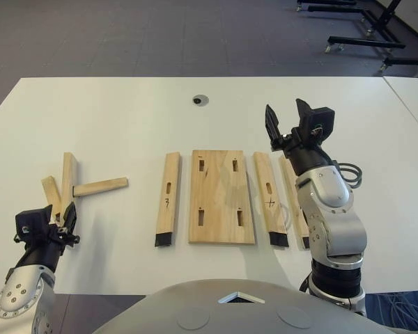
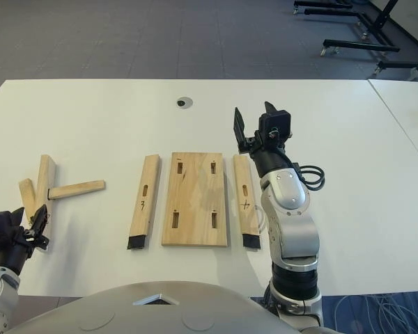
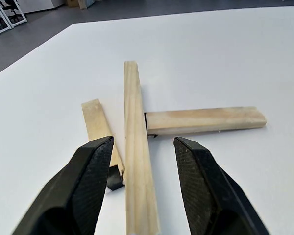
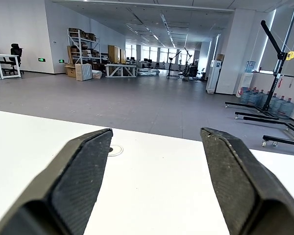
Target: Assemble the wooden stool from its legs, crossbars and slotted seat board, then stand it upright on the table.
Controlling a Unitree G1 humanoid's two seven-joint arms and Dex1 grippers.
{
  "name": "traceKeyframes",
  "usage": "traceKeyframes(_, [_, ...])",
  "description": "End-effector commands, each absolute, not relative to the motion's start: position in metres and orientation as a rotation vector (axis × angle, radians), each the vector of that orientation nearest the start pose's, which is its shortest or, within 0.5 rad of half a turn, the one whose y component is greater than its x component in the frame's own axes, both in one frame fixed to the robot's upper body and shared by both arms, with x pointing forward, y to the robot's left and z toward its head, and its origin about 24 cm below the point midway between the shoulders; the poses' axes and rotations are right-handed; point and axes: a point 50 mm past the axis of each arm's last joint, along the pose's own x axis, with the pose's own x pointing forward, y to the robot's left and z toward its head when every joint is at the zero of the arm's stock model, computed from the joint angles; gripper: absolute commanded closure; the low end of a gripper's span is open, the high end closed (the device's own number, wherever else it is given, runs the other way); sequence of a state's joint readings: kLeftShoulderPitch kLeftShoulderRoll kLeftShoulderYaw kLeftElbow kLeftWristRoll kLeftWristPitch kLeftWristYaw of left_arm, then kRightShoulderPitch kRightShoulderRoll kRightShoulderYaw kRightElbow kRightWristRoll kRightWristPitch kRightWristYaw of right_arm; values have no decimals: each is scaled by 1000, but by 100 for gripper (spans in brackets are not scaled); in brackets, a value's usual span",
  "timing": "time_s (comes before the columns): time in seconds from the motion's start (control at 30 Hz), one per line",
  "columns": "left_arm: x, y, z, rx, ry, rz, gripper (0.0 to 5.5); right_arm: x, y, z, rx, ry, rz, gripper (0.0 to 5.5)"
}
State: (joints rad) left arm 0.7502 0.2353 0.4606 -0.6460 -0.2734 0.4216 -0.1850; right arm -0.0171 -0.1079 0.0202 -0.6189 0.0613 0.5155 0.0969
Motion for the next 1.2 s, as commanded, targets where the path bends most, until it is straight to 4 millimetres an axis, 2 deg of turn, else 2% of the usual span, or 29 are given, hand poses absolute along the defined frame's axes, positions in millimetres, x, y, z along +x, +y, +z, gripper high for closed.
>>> traceKeyframes(0.03, [78,279,59,129,486,280,324,234,-147,138,-57,-104,172,220])
traceKeyframes(0.23, [65,267,46,46,587,244,324,237,-143,143,-55,-122,195,220])
traceKeyframes(0.4, [56,269,41,6,637,252,324,238,-144,146,-55,-132,191,220])
traceKeyframes(0.63, [61,274,42,4,580,242,433,241,-142,147,-59,-140,201,220])
traceKeyframes(0.77, [65,275,43,5,544,238,453,244,-142,148,-61,-150,201,220])
traceKeyframes(0.9, [87,265,64,16,412,179,453,247,-142,150,-62,-159,203,220])
traceKeyframes(1.07, [117,240,115,48,193,90,454,250,-141,150,-67,-167,213,220])
traceKeyframes(1.17, [122,229,128,42,160,92,454,253,-141,152,-70,-176,220,220])
traceKeyframes(1.2, [124,231,124,39,178,100,454,254,-141,153,-72,-181,221,220])
